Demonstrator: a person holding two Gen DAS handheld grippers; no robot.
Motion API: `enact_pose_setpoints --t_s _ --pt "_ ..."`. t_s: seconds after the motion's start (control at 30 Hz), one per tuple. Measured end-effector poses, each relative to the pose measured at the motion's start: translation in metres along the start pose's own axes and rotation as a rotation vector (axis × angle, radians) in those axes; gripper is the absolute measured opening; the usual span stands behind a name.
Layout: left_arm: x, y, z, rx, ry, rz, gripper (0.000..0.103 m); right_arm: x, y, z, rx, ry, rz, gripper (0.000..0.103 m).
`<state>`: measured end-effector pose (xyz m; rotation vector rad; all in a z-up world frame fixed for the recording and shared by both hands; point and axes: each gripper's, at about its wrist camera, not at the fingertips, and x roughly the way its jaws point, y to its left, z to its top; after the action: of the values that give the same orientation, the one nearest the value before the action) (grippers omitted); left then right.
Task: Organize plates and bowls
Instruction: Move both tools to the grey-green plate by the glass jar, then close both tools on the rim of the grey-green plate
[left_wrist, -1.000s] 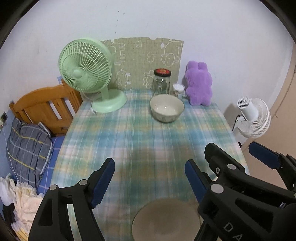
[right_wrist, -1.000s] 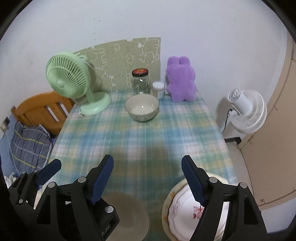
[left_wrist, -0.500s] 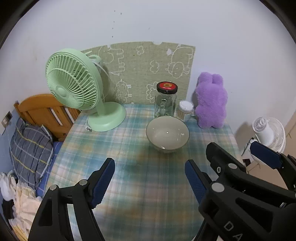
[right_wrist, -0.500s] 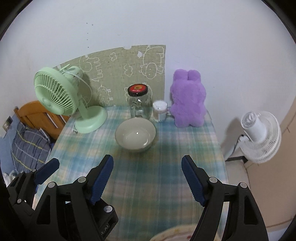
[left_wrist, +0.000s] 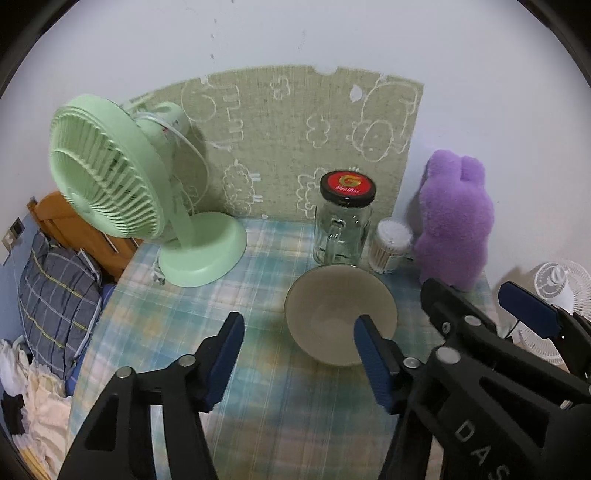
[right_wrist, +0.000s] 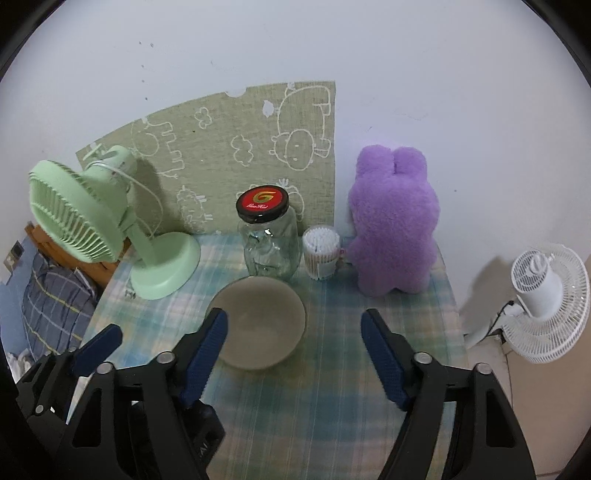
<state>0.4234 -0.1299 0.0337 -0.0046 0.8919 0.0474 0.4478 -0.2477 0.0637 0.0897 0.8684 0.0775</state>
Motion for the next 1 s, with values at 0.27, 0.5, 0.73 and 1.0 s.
enact_pose_setpoints --t_s 0.27,0.5,0.73,1.0 --pt "0.046 0.003 0.010 -0.004 0.012 -0.002 0.058 0.053 -0.003 0.010 0.023 0.036 -0.003 0.069" --pt "0.091 0.008 0.012 0.032 0.074 0.025 0.039 0.101 0.000 0.007 0.034 0.099 0.010 0.061" --pt "0.120 0.013 0.008 0.022 0.109 0.002 0.034 0.137 -0.003 0.007 0.051 0.147 0.016 0.050" --pt "0.140 0.007 0.004 0.056 0.140 0.036 0.019 0.165 -0.005 -0.001 0.057 0.188 0.007 0.028"
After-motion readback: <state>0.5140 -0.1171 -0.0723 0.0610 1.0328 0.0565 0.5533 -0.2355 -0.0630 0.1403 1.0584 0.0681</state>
